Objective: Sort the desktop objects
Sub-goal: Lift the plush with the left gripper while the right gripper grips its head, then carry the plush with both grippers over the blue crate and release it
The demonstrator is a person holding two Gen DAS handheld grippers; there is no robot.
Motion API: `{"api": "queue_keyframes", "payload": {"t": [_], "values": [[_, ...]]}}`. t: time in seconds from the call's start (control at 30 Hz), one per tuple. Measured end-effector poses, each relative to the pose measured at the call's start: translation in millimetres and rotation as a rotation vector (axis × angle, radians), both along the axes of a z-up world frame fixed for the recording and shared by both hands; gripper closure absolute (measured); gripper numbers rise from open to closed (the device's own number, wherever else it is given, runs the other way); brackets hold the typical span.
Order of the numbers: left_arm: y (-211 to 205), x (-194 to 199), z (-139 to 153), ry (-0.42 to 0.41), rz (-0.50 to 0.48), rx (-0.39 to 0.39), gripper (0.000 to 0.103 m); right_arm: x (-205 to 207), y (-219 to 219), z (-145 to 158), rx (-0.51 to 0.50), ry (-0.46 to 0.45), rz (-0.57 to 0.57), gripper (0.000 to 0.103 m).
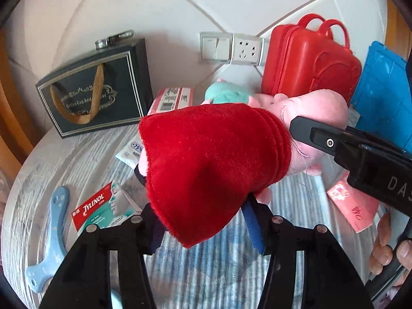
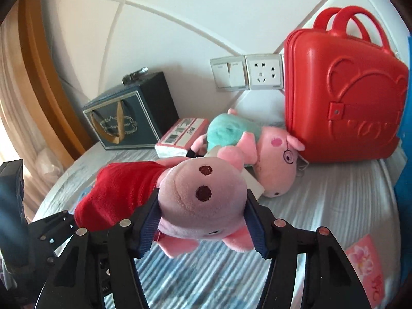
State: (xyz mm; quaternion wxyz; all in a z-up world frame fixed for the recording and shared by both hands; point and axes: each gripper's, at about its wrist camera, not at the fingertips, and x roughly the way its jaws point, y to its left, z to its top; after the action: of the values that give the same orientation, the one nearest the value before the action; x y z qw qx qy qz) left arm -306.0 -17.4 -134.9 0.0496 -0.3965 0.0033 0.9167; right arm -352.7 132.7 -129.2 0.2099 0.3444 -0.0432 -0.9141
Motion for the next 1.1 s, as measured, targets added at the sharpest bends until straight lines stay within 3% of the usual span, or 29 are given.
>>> {"api": "queue_keyframes", "payload": {"t": [0.33, 0.63, 0.87, 1.1], "values": [[40.2, 113.3, 128.3, 0.249, -0.113, 0.016, 0.051, 138.6, 34.2, 132.3, 0.025, 0.269, -0.114, 0.043], [119.2, 214.3, 216.3, 0.439, -0.316, 0.053, 0.05, 282.0, 103.5, 223.3, 0.05, 0.489, -0.312, 0.043], [221.0, 260.3, 255.4, 0.523, -0.523, 0.082, 0.049, 361.3, 192.9, 265.2, 0.074, 0.58, -0.508, 0.043], [326.6, 278.7, 258.9, 0.509, -0.675, 0.083, 0.049, 401.9, 285.5, 274.2, 0.115, 0.593, -0.674, 0.043]]}}
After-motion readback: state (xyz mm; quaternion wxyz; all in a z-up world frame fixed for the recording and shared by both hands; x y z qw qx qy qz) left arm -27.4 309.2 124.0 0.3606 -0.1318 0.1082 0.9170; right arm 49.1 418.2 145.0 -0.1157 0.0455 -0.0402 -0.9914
